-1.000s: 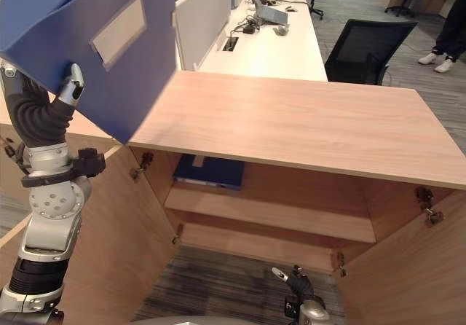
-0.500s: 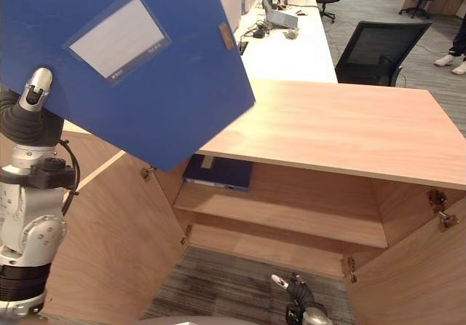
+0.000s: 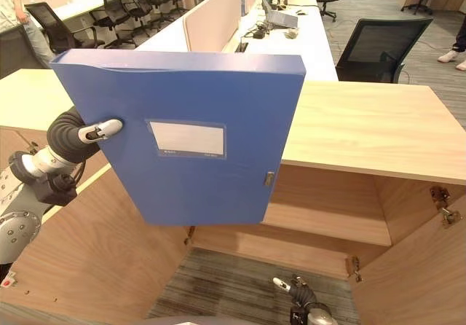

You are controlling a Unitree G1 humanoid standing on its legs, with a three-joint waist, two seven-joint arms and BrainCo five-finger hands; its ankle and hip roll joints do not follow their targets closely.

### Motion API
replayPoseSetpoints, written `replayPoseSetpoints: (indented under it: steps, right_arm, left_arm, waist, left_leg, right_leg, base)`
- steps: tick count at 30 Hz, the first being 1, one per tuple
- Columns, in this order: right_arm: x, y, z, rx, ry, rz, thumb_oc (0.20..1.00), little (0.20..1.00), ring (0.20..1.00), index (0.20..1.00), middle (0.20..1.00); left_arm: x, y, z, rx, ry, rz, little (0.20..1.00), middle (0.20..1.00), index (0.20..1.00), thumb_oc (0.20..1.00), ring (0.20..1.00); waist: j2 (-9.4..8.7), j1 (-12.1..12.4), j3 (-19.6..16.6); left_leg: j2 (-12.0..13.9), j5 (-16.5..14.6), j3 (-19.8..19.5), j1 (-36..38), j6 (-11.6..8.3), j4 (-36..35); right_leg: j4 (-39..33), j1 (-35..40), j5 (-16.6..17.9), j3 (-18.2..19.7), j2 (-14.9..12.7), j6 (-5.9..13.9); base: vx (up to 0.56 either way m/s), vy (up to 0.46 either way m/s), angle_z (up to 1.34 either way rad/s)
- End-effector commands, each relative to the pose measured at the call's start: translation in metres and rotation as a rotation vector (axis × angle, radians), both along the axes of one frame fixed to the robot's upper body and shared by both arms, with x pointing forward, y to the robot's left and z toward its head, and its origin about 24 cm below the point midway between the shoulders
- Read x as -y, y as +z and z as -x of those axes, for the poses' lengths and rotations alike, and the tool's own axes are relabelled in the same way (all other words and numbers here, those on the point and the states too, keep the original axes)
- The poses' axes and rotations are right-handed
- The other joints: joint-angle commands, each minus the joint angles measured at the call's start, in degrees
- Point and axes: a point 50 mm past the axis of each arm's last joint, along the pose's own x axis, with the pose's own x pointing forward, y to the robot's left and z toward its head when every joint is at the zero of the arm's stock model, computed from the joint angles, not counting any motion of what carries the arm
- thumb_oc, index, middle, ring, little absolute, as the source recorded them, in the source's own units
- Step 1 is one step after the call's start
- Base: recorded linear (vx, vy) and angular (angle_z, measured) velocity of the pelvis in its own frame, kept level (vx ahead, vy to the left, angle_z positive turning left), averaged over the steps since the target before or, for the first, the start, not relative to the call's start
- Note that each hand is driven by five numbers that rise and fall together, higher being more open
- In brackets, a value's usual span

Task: Put the empty folder in the office cabinet

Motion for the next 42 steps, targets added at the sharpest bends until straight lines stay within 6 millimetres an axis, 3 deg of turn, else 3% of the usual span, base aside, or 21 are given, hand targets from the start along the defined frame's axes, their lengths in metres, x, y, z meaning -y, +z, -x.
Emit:
replayPoseSetpoints:
  steps: [1,4,9,12,16,17,21,22,23,29,36,42]
  right_arm:
    - [-0.004,0.01,-0.033,0.095,0.029,-0.012,1.0,1.0,1.0,1.0,1.0]
    - [-0.001,0.012,-0.035,0.11,0.018,-0.012,1.0,1.0,1.0,1.0,1.0]
    - [0.01,0.031,-0.058,0.237,0.024,0.008,1.0,1.0,1.0,1.0,1.0]
    - [0.027,0.067,-0.082,0.431,0.088,0.054,1.0,1.0,1.0,1.0,1.0]
    - [0.046,0.103,-0.095,0.572,0.157,0.125,1.0,1.0,1.0,1.0,1.0]
    - [0.057,0.125,-0.103,0.654,0.177,0.161,1.0,1.0,1.0,1.0,1.0]
    - [0.064,0.157,-0.113,0.794,0.174,0.141,1.0,1.0,1.0,1.0,1.0]
    - [0.065,0.158,-0.113,0.794,0.174,0.141,1.0,1.0,1.0,1.0,1.0]
    - [0.063,0.172,-0.116,0.858,0.191,0.116,1.0,1.0,1.0,1.0,1.0]
    - [0.05,0.191,-0.123,0.954,0.251,-0.033,1.0,1.0,1.0,1.0,1.0]
    - [0.032,0.189,-0.124,0.948,0.313,-0.248,1.0,1.0,1.0,1.0,1.0]
    - [0.016,0.189,-0.126,0.918,0.419,-0.316,1.0,1.0,1.0,1.0,1.0]
  left_arm:
    - [-0.004,0.013,-0.006,0.026,0.0,0.024,0.2,0.2,0.2,0.2,0.2]
    - [-0.007,0.011,-0.007,0.027,0.025,0.008,0.2,0.2,0.2,0.2,0.2]
    - [-0.011,-0.004,-0.013,-0.006,0.106,0.012,0.2,0.2,0.2,0.2,0.2]
    - [-0.017,-0.019,-0.015,-0.053,0.156,0.011,0.2,0.2,0.2,0.2,0.2]
    - [-0.022,-0.028,-0.015,-0.071,0.185,0.002,0.2,0.2,0.2,0.2,0.2]
    - [-0.026,-0.036,-0.015,-0.097,0.202,0.009,0.2,0.2,0.2,0.2,0.2]
    - [-0.03,-0.042,-0.017,-0.111,0.227,0.034,0.2,0.2,0.2,0.2,0.2]
    - [-0.03,-0.042,-0.017,-0.112,0.227,0.034,0.2,0.2,0.2,0.2,0.2]
    - [-0.032,-0.045,-0.016,-0.119,0.236,0.054,0.2,0.2,0.2,0.2,0.2]
    - [-0.031,-0.047,-0.015,-0.119,0.229,0.062,0.2,0.2,0.2,0.2,0.2]
    - [-0.026,-0.047,-0.017,-0.113,0.19,0.075,0.2,0.2,0.2,0.2,0.2]
    - [-0.02,-0.046,-0.018,-0.104,0.155,0.072,0.2,0.2,0.2,0.2,0.2]
  waist:
    - [-2.2,1.21,-1.19]
    - [-2.26,1.26,-1.08]
    - [-2.63,0.92,-0.6]
    - [-3.13,-0.1,-0.19]
    - [-3.52,-1.09,-0.03]
    - [-3.74,-1.67,-0.02]
    - [-3.8,-2.6,-0.08]
    - [-3.76,-2.59,-0.11]
    - [-3.84,-2.84,-0.17]
    - [-3.96,-3.4,-0.41]
    - [-4.21,-3.34,-0.71]
    - [-4.33,-3.21,-0.79]
  left_leg:
    - [1.15,-0.84,-0.02,-1.25,-2.86,1.15]
    - [1.11,-0.82,-0.08,-1.35,-2.82,1.17]
    - [1.18,-0.81,-0.09,-1.78,-2.72,1.2]
    - [1.24,-0.82,0.07,-1.9,-2.63,1.19]
    - [1.16,-0.88,0.16,-2.01,-2.53,1.12]
    - [1.13,-0.96,0.27,-2.03,-2.45,1.07]
    - [1.1,-1.03,0.6,-2.03,-2.38,0.94]
    - [1.1,-1.04,0.61,-2.03,-2.37,0.94]
    - [1.12,-1.09,0.73,-2.0,-2.34,0.89]
    - [1.14,-1.16,0.97,-1.86,-2.28,0.73]
    - [1.08,-1.24,1.07,-1.76,-2.32,0.73]
    - [1.04,-1.19,1.07,-1.83,-2.33,0.76]
  right_leg:
    - [6.0,-6.55,0.76,0.8,-4.28,8.6]
    - [5.96,-6.68,0.85,0.83,-4.28,8.67]
    - [5.99,-7.26,0.99,0.96,-4.4,8.74]
    - [6.12,-7.76,1.1,1.08,-4.55,8.9]
    - [6.04,-8.16,1.14,1.37,-4.64,8.99]
    - [6.03,-8.39,1.18,1.45,-4.64,9.05]
    - [5.98,-8.82,1.32,1.76,-4.7,9.16]
    - [6.0,-8.84,1.31,1.77,-4.69,9.16]
    - [5.94,-8.9,1.32,1.93,-4.7,9.15]
    - [5.86,-9.06,1.4,2.27,-4.71,9.17]
    - [5.82,-8.95,1.31,2.37,-4.71,9.22]
    - [5.93,-9.05,1.28,2.49,-4.85,9.23]
  base:
    - [0.0,0.0,0.0]
    - [0.0,0.0,0.0]
    - [0.0,0.0,0.0]
    - [0.0,0.006,-0.01]
    - [0.01,0.019,-0.04]
    - [0.02,0.026,-0.05]
    - [0.0,0.012,-0.02]
    - [0.0,0.017,-0.03]
    - [0.01,0.015,-0.03]
    - [0.01,0.013,-0.06]
    - [0.0,0.0,0.0]
    - [0.0,0.0,0.0]
